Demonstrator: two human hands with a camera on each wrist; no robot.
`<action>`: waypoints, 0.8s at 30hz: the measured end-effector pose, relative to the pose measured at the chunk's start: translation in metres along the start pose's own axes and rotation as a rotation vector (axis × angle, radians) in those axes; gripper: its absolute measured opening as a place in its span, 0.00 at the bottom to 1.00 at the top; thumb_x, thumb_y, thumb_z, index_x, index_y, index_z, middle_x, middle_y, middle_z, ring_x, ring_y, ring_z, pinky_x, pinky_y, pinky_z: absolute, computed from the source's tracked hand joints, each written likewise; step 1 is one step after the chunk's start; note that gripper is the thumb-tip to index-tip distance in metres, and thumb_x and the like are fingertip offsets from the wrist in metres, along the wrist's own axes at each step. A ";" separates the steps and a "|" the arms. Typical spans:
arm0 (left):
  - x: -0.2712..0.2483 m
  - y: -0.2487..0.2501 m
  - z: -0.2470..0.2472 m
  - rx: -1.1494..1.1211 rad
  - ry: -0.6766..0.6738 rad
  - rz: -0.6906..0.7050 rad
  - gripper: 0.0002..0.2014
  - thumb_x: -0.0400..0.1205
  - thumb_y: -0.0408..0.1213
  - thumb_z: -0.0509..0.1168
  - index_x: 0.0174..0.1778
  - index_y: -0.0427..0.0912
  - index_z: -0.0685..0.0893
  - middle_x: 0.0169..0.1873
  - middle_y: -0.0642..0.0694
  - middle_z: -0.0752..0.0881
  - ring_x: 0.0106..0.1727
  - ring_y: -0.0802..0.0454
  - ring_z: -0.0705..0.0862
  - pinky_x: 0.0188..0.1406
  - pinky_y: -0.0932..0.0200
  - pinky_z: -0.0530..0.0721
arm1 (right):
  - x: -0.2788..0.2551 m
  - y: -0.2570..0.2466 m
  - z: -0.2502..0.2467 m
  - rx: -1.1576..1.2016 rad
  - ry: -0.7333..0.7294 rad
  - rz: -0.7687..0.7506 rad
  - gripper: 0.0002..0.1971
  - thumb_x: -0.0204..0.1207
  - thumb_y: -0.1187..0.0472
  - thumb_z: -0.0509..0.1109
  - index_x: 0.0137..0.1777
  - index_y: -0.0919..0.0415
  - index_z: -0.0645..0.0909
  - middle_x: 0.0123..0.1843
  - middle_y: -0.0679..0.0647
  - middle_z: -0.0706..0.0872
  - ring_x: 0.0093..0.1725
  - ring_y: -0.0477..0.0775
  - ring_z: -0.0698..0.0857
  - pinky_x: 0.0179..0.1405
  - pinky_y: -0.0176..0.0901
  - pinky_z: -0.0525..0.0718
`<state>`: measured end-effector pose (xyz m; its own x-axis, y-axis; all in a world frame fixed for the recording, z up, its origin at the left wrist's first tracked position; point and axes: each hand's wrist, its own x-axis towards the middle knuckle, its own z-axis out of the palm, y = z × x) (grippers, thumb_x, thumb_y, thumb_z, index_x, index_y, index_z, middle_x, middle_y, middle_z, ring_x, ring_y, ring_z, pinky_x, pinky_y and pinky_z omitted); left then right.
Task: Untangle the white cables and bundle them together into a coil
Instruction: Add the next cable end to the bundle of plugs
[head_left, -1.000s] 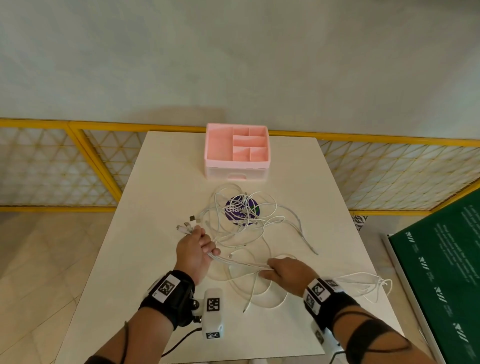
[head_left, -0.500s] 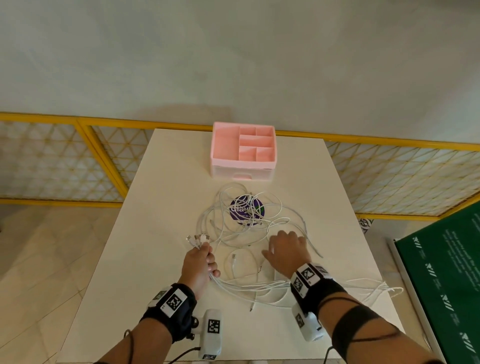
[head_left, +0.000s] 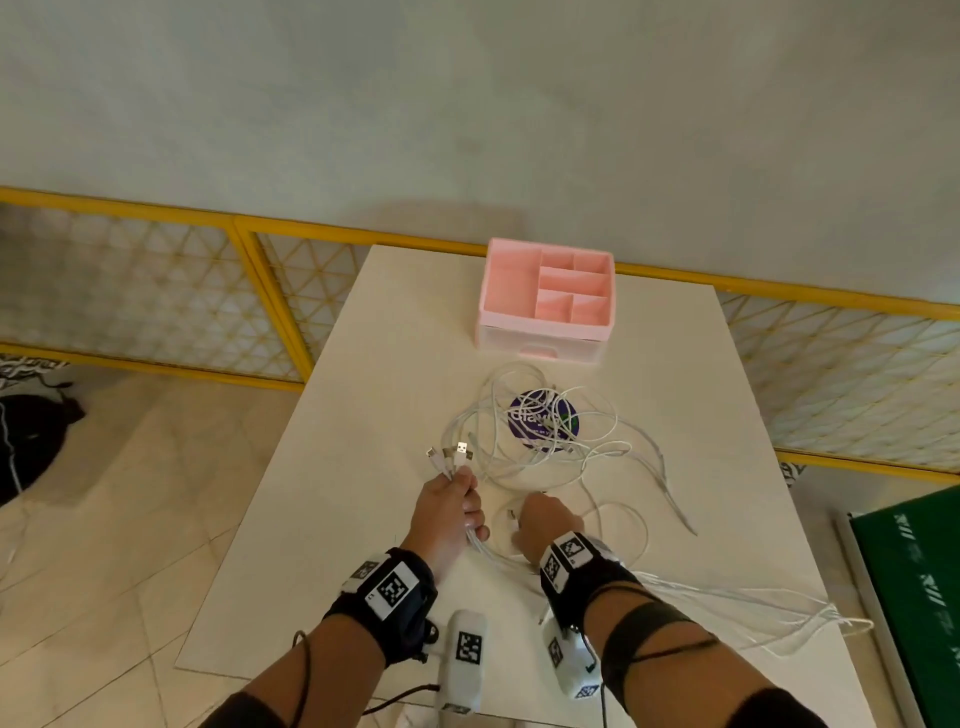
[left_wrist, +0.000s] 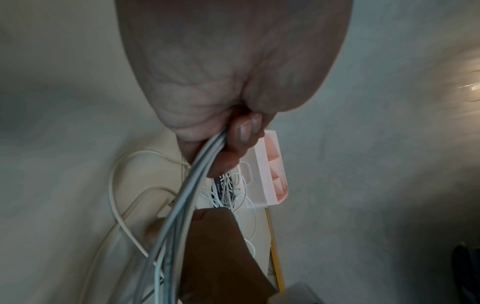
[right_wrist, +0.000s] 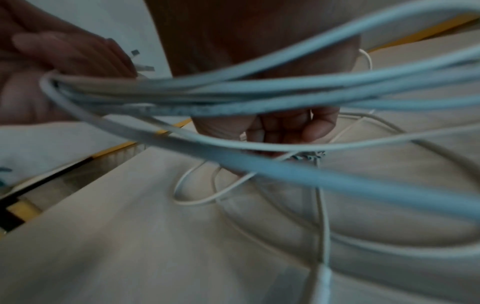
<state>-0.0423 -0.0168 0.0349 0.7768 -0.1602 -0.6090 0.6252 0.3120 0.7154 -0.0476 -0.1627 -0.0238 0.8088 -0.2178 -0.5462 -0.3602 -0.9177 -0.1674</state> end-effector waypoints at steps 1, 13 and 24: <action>0.001 0.000 0.000 0.004 -0.004 0.003 0.17 0.91 0.38 0.56 0.35 0.42 0.73 0.20 0.51 0.66 0.17 0.55 0.64 0.22 0.61 0.71 | 0.000 0.002 -0.001 0.007 -0.012 -0.003 0.21 0.75 0.53 0.70 0.66 0.58 0.77 0.66 0.56 0.84 0.67 0.61 0.83 0.67 0.53 0.80; 0.009 0.011 0.026 0.109 -0.064 0.052 0.15 0.91 0.38 0.56 0.36 0.42 0.74 0.18 0.53 0.68 0.17 0.56 0.66 0.22 0.59 0.72 | -0.036 -0.022 -0.103 1.170 0.296 -0.325 0.03 0.84 0.65 0.64 0.48 0.61 0.74 0.28 0.58 0.82 0.23 0.51 0.79 0.24 0.39 0.76; 0.016 -0.001 0.048 0.069 -0.048 0.118 0.19 0.92 0.39 0.53 0.44 0.37 0.85 0.39 0.36 0.84 0.37 0.48 0.81 0.36 0.54 0.75 | -0.047 -0.016 -0.062 0.769 0.355 -0.361 0.06 0.80 0.62 0.66 0.48 0.52 0.83 0.34 0.50 0.87 0.33 0.51 0.87 0.41 0.56 0.89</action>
<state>-0.0274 -0.0645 0.0409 0.8469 -0.1712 -0.5034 0.5317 0.2669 0.8038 -0.0505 -0.1581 0.0556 0.9817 -0.1667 -0.0922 -0.1652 -0.5042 -0.8476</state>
